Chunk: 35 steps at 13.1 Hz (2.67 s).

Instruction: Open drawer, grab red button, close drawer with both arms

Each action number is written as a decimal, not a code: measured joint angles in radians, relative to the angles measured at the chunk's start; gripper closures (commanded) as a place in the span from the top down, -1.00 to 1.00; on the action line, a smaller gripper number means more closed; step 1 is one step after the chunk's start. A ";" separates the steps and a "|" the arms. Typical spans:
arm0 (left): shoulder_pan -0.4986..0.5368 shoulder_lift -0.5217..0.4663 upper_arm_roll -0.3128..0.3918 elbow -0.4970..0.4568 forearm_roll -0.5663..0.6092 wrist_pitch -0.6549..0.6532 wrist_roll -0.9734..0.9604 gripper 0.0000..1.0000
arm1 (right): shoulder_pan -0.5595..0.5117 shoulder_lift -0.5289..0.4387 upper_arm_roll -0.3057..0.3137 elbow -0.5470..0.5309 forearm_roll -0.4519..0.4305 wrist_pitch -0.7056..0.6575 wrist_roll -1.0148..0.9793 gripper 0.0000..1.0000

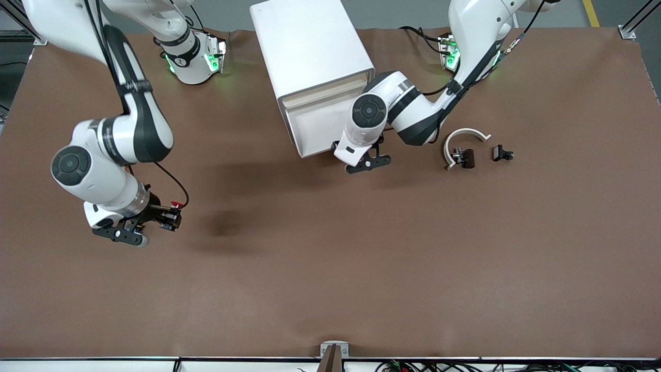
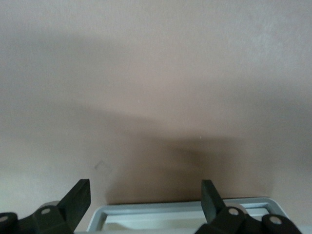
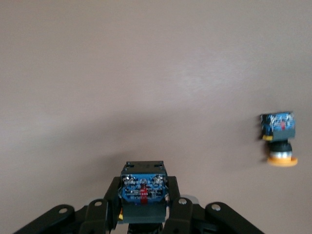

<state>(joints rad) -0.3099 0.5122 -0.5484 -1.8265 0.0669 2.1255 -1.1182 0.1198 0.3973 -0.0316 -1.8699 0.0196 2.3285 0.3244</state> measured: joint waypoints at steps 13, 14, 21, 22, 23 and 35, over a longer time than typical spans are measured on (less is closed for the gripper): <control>-0.008 0.050 -0.100 0.008 -0.245 -0.048 -0.127 1.00 | -0.091 0.182 0.001 -0.006 -0.076 0.131 -0.047 -1.00; -0.013 0.060 -0.106 0.012 -0.246 -0.064 -0.143 1.00 | -0.091 0.190 0.002 -0.006 -0.077 0.139 -0.047 -1.00; -0.018 0.080 -0.106 0.058 -0.247 -0.096 -0.154 1.00 | -0.100 0.195 0.002 -0.005 -0.077 0.143 -0.047 1.00; -0.015 0.080 -0.100 0.082 -0.246 -0.102 -0.158 1.00 | -0.106 0.196 0.002 -0.004 -0.077 0.144 -0.048 1.00; -0.012 0.079 -0.080 0.115 -0.244 -0.116 -0.160 1.00 | -0.109 0.197 0.002 -0.004 -0.077 0.145 -0.051 1.00; 0.298 -0.147 0.095 0.367 -0.149 -0.628 0.401 1.00 | -0.114 0.087 0.004 0.142 -0.077 -0.204 -0.088 1.00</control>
<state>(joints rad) -0.0116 0.3653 -0.4535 -1.4591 -0.0817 1.4977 -0.7173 0.0054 0.4840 -0.0280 -1.7281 -0.0577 2.1241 0.2361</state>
